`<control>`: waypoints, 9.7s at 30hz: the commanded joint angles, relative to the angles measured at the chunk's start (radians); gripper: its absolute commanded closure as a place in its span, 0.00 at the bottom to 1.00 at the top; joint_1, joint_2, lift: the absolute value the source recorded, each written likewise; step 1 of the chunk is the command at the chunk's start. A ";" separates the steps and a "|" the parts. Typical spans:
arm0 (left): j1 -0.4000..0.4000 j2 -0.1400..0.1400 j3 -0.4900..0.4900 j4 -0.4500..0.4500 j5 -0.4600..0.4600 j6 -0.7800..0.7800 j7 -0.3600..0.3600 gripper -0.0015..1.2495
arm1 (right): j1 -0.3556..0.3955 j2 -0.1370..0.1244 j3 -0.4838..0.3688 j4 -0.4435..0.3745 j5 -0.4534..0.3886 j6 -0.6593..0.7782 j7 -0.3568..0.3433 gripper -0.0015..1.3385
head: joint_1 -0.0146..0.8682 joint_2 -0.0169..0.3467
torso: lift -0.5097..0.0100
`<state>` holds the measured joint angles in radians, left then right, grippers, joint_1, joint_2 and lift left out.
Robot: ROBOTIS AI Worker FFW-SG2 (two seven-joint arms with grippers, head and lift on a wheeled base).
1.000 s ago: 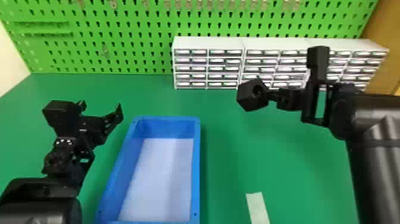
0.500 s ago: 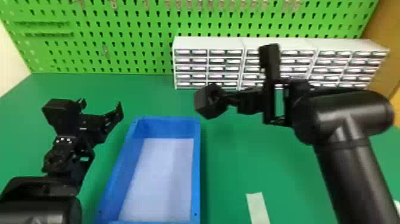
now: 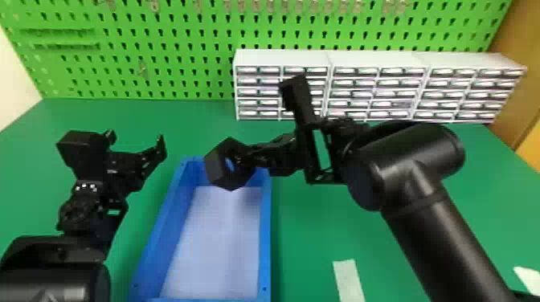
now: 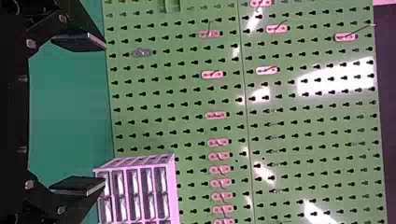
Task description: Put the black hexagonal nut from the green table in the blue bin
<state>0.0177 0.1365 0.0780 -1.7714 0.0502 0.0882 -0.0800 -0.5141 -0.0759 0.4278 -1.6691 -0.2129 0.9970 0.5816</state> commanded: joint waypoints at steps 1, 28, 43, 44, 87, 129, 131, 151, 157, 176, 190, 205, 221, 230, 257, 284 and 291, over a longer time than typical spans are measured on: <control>-0.012 0.000 -0.004 0.000 0.000 0.001 0.000 0.20 | -0.018 -0.018 0.068 0.011 -0.034 -0.001 -0.016 0.79 | 0.79 0.19 | 0.79; 0.001 0.000 -0.001 -0.013 0.002 0.001 0.017 0.20 | -0.024 -0.024 0.275 0.144 -0.045 -0.158 -0.069 0.79 | 0.79 0.19 | 0.79; 0.002 0.000 0.000 -0.014 0.002 0.002 0.017 0.20 | -0.032 -0.044 0.292 0.154 -0.016 -0.153 -0.069 0.78 | 0.79 0.19 | 0.79; 0.002 0.000 0.000 -0.016 0.002 0.002 0.017 0.20 | -0.034 -0.045 0.292 0.154 -0.014 -0.153 -0.069 0.71 | 0.79 0.19 | 0.79; 0.010 0.000 0.003 -0.016 0.002 0.002 0.017 0.20 | 0.032 -0.036 -0.011 0.058 -0.008 -0.189 -0.029 0.05 | 0.79 0.19 | 0.79; 0.016 0.000 0.013 -0.016 0.023 0.001 0.017 0.20 | 0.364 0.077 -0.469 0.031 0.162 -0.767 -0.421 0.05 | 0.79 0.19 | 0.79; 0.016 0.000 0.011 -0.016 0.023 0.001 0.017 0.20 | 0.367 0.077 -0.475 0.032 0.162 -0.773 -0.424 0.05 | 0.79 0.19 | 0.79; 0.010 0.000 -0.007 -0.014 0.017 0.004 0.020 0.20 | 0.405 0.077 -0.477 0.037 0.176 -0.848 -0.493 0.05 | 0.79 0.19 | 0.79; 0.005 0.000 -0.006 -0.014 0.014 0.010 0.025 0.20 | 0.413 0.077 -0.477 0.039 0.178 -0.865 -0.508 0.05 | 0.79 0.19 | 0.79; 0.008 0.000 -0.015 -0.014 0.019 0.010 0.037 0.20 | 0.422 0.076 -0.448 0.058 0.165 -0.905 -0.545 0.05 | 0.79 0.19 | 0.79; 0.008 0.000 -0.018 -0.014 0.017 0.010 0.037 0.20 | 0.424 0.073 -0.448 0.063 0.159 -0.903 -0.545 0.05 | 0.79 0.19 | 0.79; 0.008 0.000 -0.018 -0.008 0.016 0.010 0.037 0.20 | 0.425 0.068 -0.437 0.071 0.152 -0.903 -0.545 0.05 | 0.79 0.19 | 0.79; 0.008 0.000 -0.021 -0.005 0.017 0.010 0.037 0.20 | 0.425 0.068 -0.437 0.077 0.150 -0.902 -0.545 0.05 | 0.79 0.19 | 0.79; 0.005 0.000 -0.024 -0.005 0.016 0.010 0.037 0.20 | 0.424 0.071 -0.439 0.077 0.147 -0.902 -0.545 0.05 | 0.79 0.19 | 0.79; 0.004 0.000 -0.029 -0.003 0.014 0.010 0.037 0.20 | 0.424 0.071 -0.440 0.077 0.141 -0.903 -0.545 0.05 | 0.79 0.19 | 0.79; 0.008 0.000 -0.026 0.003 0.014 0.010 0.037 0.20 | 0.419 0.070 -0.437 0.077 0.138 -0.903 -0.545 0.05 | 0.79 0.19 | 0.79; 0.008 0.000 -0.026 0.003 0.014 0.010 0.037 0.20 | 0.422 0.071 -0.440 0.077 0.136 -0.903 -0.545 0.05 | 0.79 0.19 | 0.79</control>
<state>0.0261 0.1365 0.0533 -1.7687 0.0645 0.0982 -0.0429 -0.0936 -0.0053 -0.0109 -1.5923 -0.0753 0.0938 0.0368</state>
